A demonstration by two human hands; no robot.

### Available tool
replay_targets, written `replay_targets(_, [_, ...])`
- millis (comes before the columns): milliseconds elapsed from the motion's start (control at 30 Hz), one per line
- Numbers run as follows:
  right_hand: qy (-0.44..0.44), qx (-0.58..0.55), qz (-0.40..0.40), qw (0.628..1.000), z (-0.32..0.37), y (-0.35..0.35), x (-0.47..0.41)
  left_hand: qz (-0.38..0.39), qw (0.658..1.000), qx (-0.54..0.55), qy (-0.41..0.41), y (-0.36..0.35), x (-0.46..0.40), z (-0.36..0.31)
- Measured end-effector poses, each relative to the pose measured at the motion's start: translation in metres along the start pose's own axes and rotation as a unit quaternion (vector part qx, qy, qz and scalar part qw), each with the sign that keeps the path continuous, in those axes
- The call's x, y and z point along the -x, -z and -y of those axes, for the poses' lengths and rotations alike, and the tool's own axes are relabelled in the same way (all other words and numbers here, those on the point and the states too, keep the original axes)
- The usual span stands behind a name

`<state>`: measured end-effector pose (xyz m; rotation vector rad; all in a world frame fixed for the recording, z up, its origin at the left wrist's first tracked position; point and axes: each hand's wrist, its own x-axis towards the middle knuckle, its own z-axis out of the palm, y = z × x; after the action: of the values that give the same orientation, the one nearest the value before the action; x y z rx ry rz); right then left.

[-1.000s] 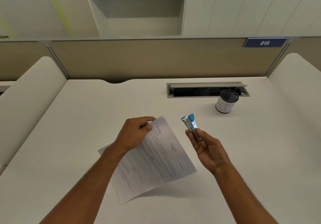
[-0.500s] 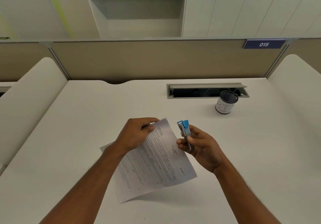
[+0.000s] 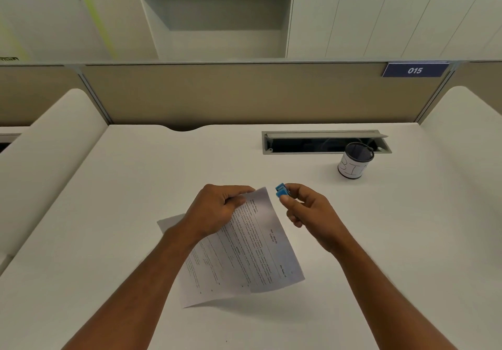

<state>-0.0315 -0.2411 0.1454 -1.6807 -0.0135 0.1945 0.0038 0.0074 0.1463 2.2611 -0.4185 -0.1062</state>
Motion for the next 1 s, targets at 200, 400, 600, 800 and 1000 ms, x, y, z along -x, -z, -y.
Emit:
replay_targets(200, [0.053, 0.243, 0.013, 0.968, 0.006, 0.007, -0.013, -0.015, 0.998, -0.047, -0.045, 0.000, 0.004, -0.004])
replay_targets(400, [0.079, 0.325, 0.071, 0.940, 0.012, 0.012, -0.024, -0.002, 0.996, -0.067, -0.064, 0.003, 0.008, -0.013])
replay_targets(600, [0.117, 0.359, 0.124, 0.918, 0.021, 0.011, -0.035, 0.017, 0.996, -0.058, -0.065, 0.007, 0.008, -0.018])
replay_targets(800, [0.124, 0.361, 0.166, 0.909, 0.035, 0.013, -0.039, 0.042, 0.995, -0.060, -0.064, 0.016, 0.005, -0.022])
replay_targets(1000, [0.126, 0.355, 0.177, 0.909, 0.046, 0.016, -0.041, 0.051, 0.994, -0.072, -0.062, 0.020, 0.002, -0.027])
